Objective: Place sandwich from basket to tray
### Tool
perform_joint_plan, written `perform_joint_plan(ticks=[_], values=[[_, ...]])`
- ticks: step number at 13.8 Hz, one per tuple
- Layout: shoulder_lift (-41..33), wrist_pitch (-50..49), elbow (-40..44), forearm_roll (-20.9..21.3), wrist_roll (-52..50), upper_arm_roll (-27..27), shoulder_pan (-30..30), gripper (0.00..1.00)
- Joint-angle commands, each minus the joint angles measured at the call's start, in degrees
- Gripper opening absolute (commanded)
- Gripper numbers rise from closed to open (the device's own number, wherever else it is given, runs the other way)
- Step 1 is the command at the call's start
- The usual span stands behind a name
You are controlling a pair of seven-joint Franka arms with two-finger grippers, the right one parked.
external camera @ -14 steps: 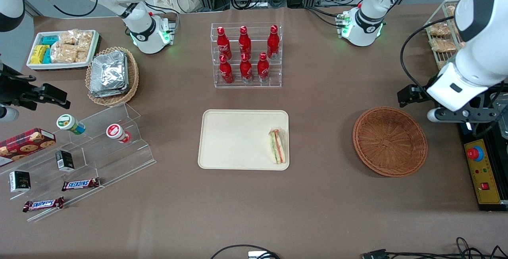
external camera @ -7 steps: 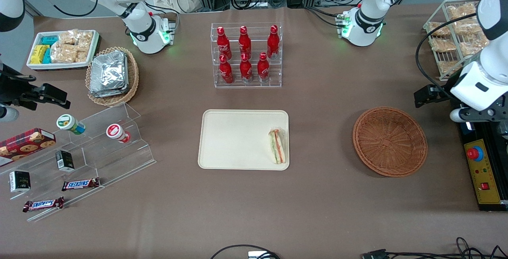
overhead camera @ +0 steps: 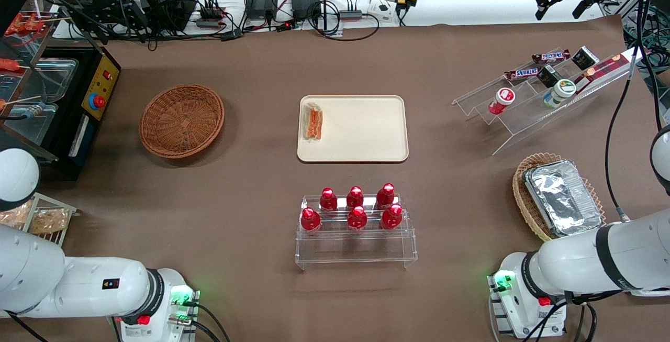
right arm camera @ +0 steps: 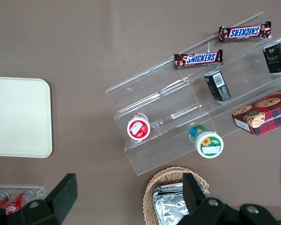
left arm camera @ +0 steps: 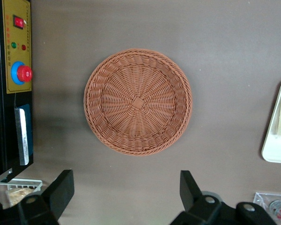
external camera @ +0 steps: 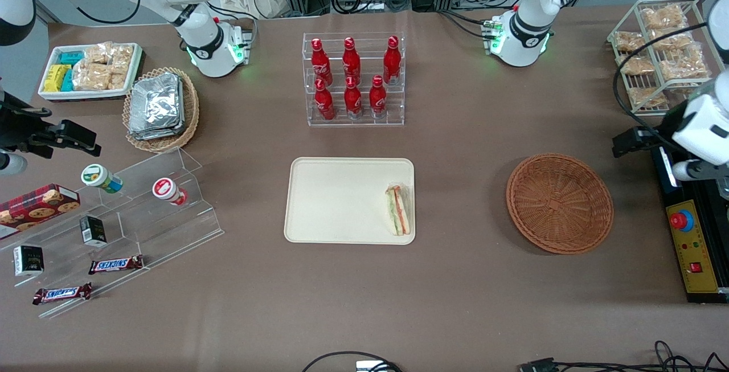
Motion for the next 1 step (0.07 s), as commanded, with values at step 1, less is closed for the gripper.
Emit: perform_joint_plan(ticks=[1], values=[[3.4,-1.6,5.8,-3.3,-0.1,-0.9,3.6,1.00]])
